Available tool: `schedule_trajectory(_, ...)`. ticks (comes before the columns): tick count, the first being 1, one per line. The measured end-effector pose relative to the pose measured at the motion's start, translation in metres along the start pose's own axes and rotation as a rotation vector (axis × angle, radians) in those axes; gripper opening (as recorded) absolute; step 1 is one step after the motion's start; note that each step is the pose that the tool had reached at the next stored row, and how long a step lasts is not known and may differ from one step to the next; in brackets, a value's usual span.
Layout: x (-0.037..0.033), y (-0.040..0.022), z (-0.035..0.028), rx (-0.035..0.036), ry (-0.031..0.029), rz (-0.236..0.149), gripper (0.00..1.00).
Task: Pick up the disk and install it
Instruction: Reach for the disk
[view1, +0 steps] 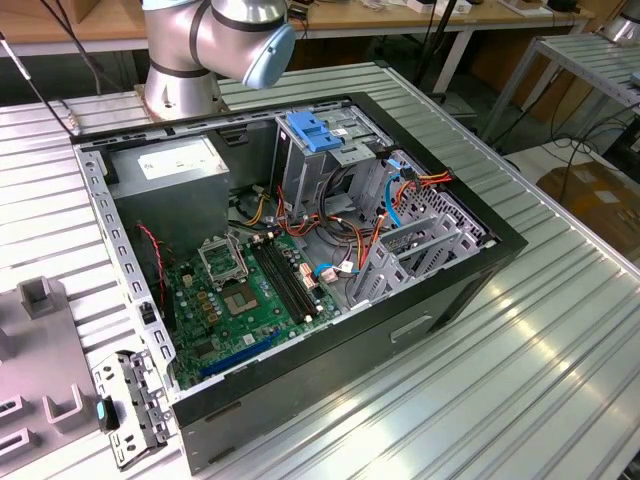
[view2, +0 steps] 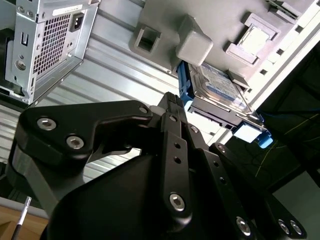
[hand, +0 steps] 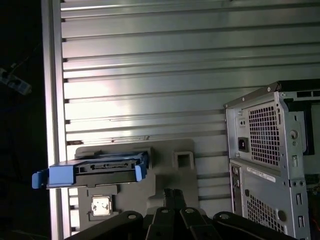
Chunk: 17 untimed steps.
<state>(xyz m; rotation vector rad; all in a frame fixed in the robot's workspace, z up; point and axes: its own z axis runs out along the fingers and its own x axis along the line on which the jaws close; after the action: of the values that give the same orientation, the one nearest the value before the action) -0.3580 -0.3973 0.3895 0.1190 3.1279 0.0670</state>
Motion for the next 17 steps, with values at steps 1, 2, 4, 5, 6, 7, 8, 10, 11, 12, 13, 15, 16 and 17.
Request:
schedule_trajectory(1, 0.0024, -0.0002, 0.0, 0.0, 0.0, 0.0, 0.11)
schedule_trajectory(2, 0.0061, -0.0002, 0.0, 0.0, 0.0001, 0.0, 0.11)
schedule_trajectory(4, 0.0102, -0.0004, -0.0001, 0.0, 0.0001, 0.0, 0.11)
schedule_trajectory(5, 0.0126, -0.0004, 0.0, 0.0, 0.0001, 0.0, 0.11)
schedule_trajectory(6, 0.0144, -0.0004, -0.0001, 0.0, 0.0002, 0.0, 0.11)
schedule_trajectory(7, 0.0162, -0.0005, 0.0, 0.0, 0.0001, 0.0, 0.11)
schedule_trajectory(8, 0.0189, -0.0006, 0.0, 0.0, 0.0003, 0.0, 0.11)
schedule_trajectory(10, 0.0234, -0.0009, 0.0, 0.0, 0.0004, 0.0, 0.11)
schedule_trajectory(11, 0.0248, -0.001, 0.0, 0.0, 0.0006, 0.0, 0.11)
schedule_trajectory(12, 0.0271, -0.0012, 0.0, 0.0001, 0.0008, 0.0, 0.11)
schedule_trajectory(13, 0.0289, -0.0013, 0.0, 0.0001, 0.0009, 0.0, 0.11)
schedule_trajectory(15, 0.032, -0.0015, 0.0, 0.0001, 0.0012, 0.0, 0.11)
schedule_trajectory(16, 0.0335, -0.0016, 0.0, 0.0001, 0.0013, 0.0, 0.11)
schedule_trajectory(17, 0.0349, -0.0017, 0.0, 0.0001, 0.0014, 0.0, 0.11)
